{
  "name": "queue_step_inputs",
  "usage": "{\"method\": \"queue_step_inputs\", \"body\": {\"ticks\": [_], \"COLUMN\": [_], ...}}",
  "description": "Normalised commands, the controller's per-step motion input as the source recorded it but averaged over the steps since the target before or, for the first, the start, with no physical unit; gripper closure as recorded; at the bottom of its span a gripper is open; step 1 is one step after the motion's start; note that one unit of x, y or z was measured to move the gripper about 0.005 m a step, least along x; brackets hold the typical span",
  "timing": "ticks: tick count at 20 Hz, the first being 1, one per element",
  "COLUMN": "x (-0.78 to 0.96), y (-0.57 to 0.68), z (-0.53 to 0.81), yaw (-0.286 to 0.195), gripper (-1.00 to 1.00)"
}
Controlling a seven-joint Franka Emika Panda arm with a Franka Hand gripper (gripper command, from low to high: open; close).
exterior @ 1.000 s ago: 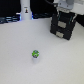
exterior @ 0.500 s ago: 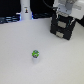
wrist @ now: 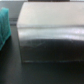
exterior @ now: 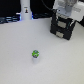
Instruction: Open the kcup holder, insert the kcup into the holder, and close the kcup holder
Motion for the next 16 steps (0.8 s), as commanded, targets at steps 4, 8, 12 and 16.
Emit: {"method": "queue_step_inputs", "body": {"ticks": [4,8,12,16], "x": [0.09,0.45,0.82,0.91], "y": [-0.02,-0.08,-0.18,-0.21], "z": [-0.02,0.09,0.23,0.25], "yaw": [-0.008,-0.032,-0.060,-0.065], "gripper": [1.00,1.00,1.00,1.00]}}
